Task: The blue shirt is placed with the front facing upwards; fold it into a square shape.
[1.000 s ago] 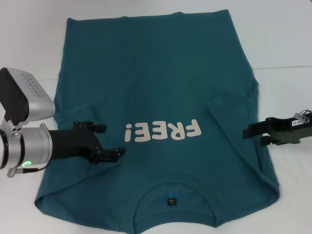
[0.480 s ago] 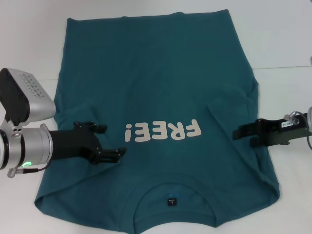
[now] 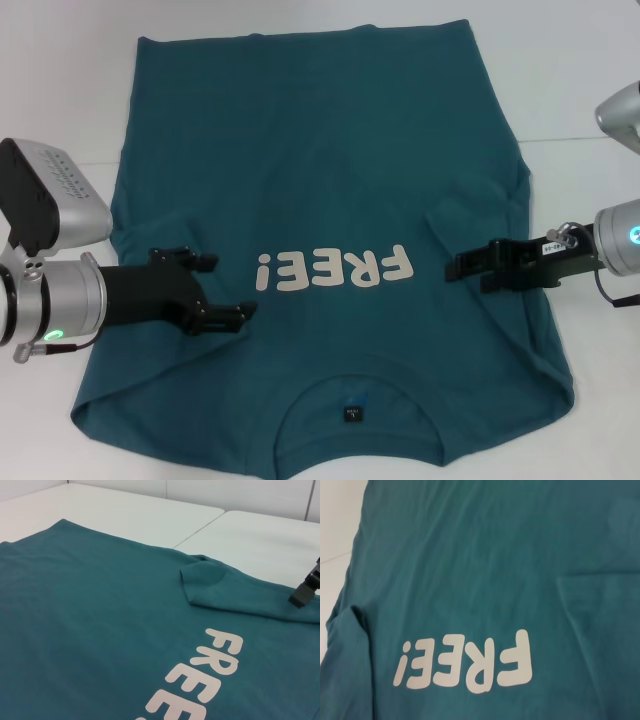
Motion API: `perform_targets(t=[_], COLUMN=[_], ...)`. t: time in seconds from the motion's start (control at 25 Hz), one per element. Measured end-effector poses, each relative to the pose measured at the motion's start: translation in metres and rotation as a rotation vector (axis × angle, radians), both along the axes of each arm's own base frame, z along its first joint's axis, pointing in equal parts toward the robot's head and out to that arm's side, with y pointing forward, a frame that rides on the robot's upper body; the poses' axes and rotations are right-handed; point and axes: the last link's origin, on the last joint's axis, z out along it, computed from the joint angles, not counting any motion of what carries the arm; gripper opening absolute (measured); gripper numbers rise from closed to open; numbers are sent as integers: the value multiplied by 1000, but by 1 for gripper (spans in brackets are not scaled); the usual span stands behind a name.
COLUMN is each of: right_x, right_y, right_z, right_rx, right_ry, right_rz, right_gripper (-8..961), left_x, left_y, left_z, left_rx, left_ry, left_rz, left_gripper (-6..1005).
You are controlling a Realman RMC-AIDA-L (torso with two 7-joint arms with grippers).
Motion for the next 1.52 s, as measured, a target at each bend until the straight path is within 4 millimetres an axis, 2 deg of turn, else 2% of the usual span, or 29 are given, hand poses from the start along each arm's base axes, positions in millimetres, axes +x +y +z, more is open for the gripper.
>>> perform_targets(t=[0.12, 0.4, 0.76, 1.28, 1.52], right_x=[1, 25, 33, 38, 38], right_y=[1, -10, -19, -21, -20], right_z=[6, 27, 26, 24, 15], right_rx=[11, 61, 67, 75, 71], right_ry=[-22, 0, 34, 24, 28], right_rz=[3, -77, -100, -120, -127], right_gripper=[692, 691, 689, 687, 663], left_x=[0, 0, 0, 0, -1], left_y=[0, 0, -1, -1, -1], left_z=[0, -1, -2, -2, -2], left_rx=[-1, -4, -8, -8, -8], left_ry=[1, 1, 0, 6, 6], left_rz=[-1, -2, -1, -8, -9], left_gripper=[877, 877, 876, 876, 876])
